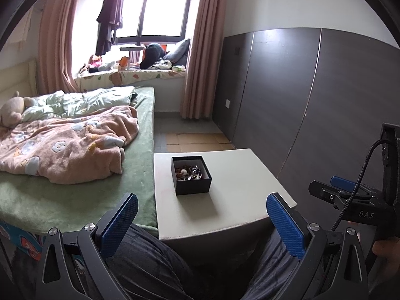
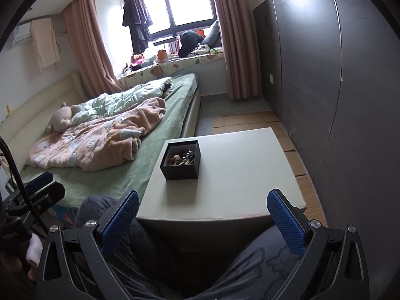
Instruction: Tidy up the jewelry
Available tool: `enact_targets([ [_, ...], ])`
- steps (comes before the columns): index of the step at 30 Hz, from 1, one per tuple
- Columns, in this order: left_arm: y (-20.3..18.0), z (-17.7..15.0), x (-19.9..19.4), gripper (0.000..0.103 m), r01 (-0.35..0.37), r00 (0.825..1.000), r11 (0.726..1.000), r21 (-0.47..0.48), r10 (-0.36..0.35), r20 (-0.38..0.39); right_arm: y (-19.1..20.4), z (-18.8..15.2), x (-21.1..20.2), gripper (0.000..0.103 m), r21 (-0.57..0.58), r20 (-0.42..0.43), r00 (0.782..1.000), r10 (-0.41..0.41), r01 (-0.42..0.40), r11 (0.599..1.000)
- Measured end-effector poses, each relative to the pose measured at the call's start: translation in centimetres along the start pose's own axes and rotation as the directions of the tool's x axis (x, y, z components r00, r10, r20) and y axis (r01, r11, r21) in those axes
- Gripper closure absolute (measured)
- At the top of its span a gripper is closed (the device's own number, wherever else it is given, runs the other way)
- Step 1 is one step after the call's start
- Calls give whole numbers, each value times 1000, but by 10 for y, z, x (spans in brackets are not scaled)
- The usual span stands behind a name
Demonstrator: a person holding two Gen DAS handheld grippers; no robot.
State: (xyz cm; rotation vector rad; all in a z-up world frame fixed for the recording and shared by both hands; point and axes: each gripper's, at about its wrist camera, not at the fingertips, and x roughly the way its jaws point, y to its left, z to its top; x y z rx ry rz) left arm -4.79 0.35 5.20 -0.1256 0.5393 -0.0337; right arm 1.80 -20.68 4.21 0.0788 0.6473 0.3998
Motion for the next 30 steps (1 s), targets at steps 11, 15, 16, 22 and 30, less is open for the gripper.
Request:
enact_targets([
  [11, -2, 0, 12, 1, 4, 1000, 1000, 15, -4, -7, -6, -1, 2, 0, 24, -1, 1000, -2, 2, 1000],
  [15, -4, 0, 19, 1, -12, 1000, 1000, 22, 12, -23, -9, -1, 1, 0, 25, 5, 1000, 2, -2, 1000],
  [16, -3, 0, 20, 1, -12, 999, 1000, 17, 12, -29, -11, -1, 0, 0, 26, 6, 1000, 6, -7, 1000],
  [22, 2, 1, 19, 0, -17, 1000, 1000, -7, 16, -24, -14, -1, -1, 0, 27, 10, 1000, 10, -10, 1000],
  [30, 2, 1, 14, 0, -23, 999, 1000, -5, 23, -23, -14, -4, -8, 0, 31, 29, 1000, 7, -8, 999],
])
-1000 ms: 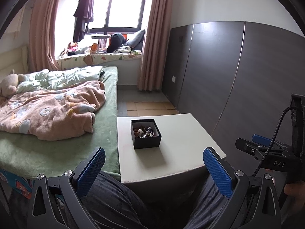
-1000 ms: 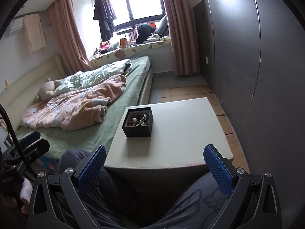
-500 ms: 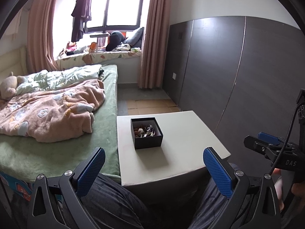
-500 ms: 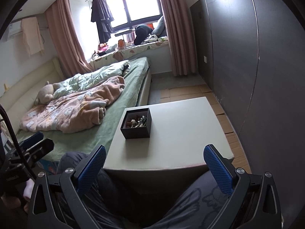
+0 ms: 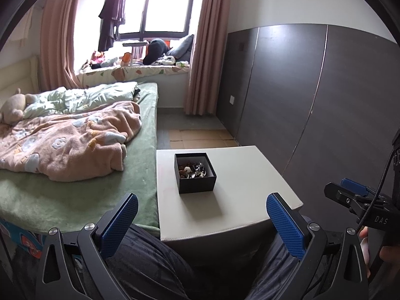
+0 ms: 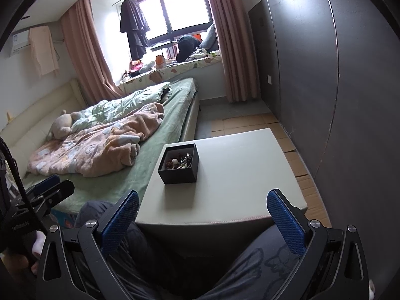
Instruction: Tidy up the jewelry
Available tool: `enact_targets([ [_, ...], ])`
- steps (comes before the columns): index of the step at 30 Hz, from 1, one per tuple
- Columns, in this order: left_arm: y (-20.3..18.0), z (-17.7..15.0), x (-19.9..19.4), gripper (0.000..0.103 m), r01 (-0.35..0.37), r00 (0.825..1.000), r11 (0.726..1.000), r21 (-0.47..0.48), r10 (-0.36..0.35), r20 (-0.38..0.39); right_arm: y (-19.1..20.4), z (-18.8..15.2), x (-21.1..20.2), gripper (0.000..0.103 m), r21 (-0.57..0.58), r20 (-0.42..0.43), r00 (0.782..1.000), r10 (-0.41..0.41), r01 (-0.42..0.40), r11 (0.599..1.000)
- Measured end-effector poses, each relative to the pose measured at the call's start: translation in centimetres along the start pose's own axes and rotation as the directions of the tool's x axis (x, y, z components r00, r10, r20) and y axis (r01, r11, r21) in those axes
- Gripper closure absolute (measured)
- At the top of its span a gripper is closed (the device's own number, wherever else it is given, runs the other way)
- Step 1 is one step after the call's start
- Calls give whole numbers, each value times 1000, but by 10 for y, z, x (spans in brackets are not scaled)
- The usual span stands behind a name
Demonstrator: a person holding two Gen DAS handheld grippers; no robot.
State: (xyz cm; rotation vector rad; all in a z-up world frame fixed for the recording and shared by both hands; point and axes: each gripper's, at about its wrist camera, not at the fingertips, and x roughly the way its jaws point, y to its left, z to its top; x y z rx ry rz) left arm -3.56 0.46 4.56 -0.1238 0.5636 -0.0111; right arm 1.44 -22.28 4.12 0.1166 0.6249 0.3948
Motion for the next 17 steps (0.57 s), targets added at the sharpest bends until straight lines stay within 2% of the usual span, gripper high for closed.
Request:
enact_targets([
  [12, -10, 1, -10, 1, 3, 1000, 1000, 26, -3, 23, -2, 0, -13, 0, -7, 5, 1000, -22, 22, 1000],
  [17, -20, 0, -10, 1, -6, 1000, 998, 60, 5, 19, -5, -1, -6, 0, -8, -29, 998, -48, 48, 999],
])
